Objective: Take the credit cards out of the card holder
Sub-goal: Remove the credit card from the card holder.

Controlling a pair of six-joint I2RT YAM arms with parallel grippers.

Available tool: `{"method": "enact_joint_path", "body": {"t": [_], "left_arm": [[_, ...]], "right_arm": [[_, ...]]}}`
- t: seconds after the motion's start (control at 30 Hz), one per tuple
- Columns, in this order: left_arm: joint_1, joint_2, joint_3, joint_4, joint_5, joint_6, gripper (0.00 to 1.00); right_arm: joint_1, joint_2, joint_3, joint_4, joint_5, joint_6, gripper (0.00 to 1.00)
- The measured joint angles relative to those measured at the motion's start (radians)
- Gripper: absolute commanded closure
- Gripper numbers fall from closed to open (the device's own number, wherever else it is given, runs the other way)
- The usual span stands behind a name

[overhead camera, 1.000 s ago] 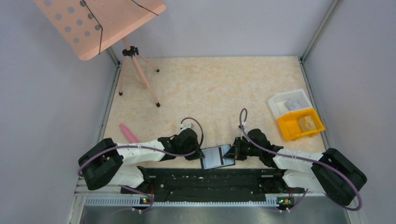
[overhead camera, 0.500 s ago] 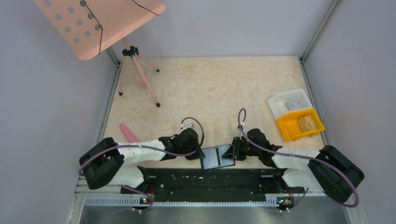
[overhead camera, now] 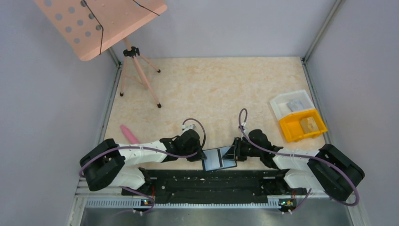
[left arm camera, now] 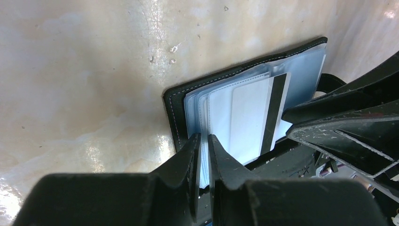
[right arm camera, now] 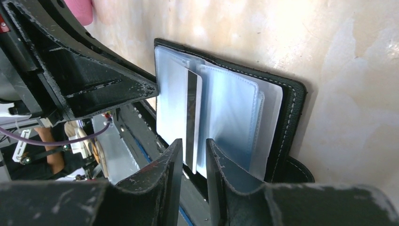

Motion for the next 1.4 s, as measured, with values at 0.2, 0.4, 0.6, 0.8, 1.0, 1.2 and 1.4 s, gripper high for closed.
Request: {"method": "enact_joint_path", "body": {"t": [0.2, 0.4, 0.6, 0.8, 1.0, 1.2, 1.4], "left_arm": [[-0.003, 0.0, 0.0, 0.0, -0.003, 0.0, 0.83], [-0.004, 0.001, 0.0, 0.002, -0.003, 0.0, 0.83], [-0.008, 0.01, 0.005, 0.011, -0.002, 0.0, 0.83], [-0.012, 0.013, 0.008, 0.01, -0.004, 0.0, 0.83], [-0.018, 0.005, 0.011, -0.009, -0.027, 0.0, 0.82], [-0.018, -0.011, 0.012, -0.051, -0.052, 0.012, 0.82], [-0.019, -0.023, 0.019, -0.097, -0.077, 0.033, 0.79]], "right_arm": [[0.0, 0.025, 0.001, 0.002, -0.006, 0.0, 0.72], [0.0, 0.076, 0.008, 0.047, -0.032, 0.005, 0.72], [0.0, 0.119, 0.008, 0.103, -0.059, 0.024, 0.87], [0.0, 0.114, 0.016, 0.084, -0.063, 0.027, 1.0], [-0.008, 0.002, 0.062, -0.09, -0.023, 0.002, 1.0], [-0.019, -0.116, 0.109, -0.292, 0.051, -0.009, 1.0], [-0.027, -0.167, 0.117, -0.42, 0.093, -0.008, 1.0]]}}
